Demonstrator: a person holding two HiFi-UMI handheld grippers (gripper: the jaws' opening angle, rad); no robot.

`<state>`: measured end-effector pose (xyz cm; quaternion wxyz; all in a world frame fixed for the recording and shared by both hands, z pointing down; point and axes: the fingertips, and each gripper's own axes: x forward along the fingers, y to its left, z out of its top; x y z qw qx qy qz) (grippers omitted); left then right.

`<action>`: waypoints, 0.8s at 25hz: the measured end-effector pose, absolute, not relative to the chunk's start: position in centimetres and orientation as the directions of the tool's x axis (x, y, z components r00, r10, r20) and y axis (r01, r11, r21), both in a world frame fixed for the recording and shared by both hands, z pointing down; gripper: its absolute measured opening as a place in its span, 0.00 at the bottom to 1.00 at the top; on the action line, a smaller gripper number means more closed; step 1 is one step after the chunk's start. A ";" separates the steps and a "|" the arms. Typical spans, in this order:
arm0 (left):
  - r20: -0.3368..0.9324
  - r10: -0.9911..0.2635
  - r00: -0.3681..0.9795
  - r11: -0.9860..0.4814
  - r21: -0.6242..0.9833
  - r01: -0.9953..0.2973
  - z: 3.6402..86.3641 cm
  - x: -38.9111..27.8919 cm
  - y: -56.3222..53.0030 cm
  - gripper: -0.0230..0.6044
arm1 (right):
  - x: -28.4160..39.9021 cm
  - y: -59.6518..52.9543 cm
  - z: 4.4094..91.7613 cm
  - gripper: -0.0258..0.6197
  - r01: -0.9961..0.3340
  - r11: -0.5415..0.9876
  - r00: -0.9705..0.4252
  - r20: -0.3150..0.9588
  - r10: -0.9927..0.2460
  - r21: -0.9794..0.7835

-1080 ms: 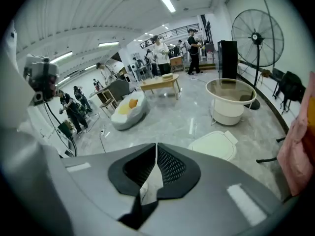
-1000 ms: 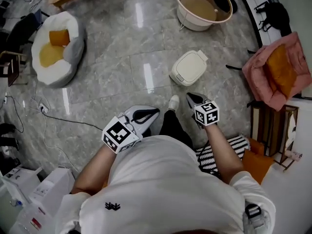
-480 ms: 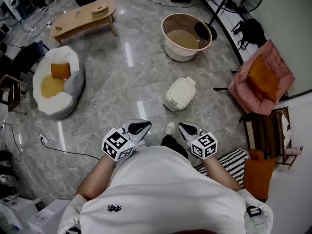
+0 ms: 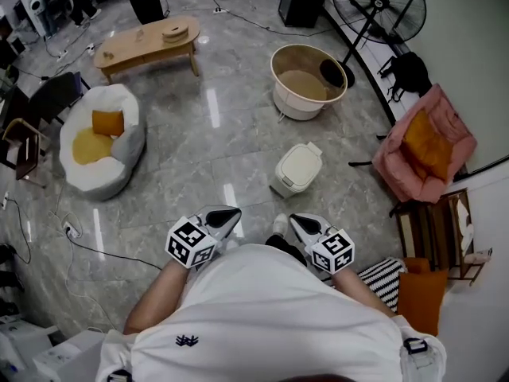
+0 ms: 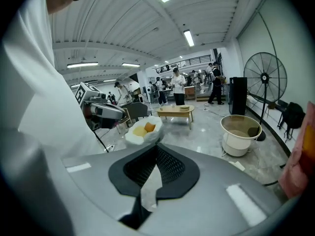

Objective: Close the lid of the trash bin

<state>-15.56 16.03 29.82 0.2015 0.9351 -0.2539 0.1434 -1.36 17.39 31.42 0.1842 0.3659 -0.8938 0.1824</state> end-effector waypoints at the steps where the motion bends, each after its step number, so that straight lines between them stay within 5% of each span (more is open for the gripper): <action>1: 0.369 -0.418 0.830 -0.788 0.307 -0.533 29.8 -15.7 16.2 0.13 | -1.6 17.5 31.3 0.04 -0.718 0.670 -0.667 0.462 -0.585 -0.189; 20: 0.374 -0.400 0.837 -0.791 0.320 -0.521 30.2 -17.2 17.8 0.13 | -3.4 18.1 30.4 0.04 -0.698 0.696 -0.677 0.471 -0.565 -0.169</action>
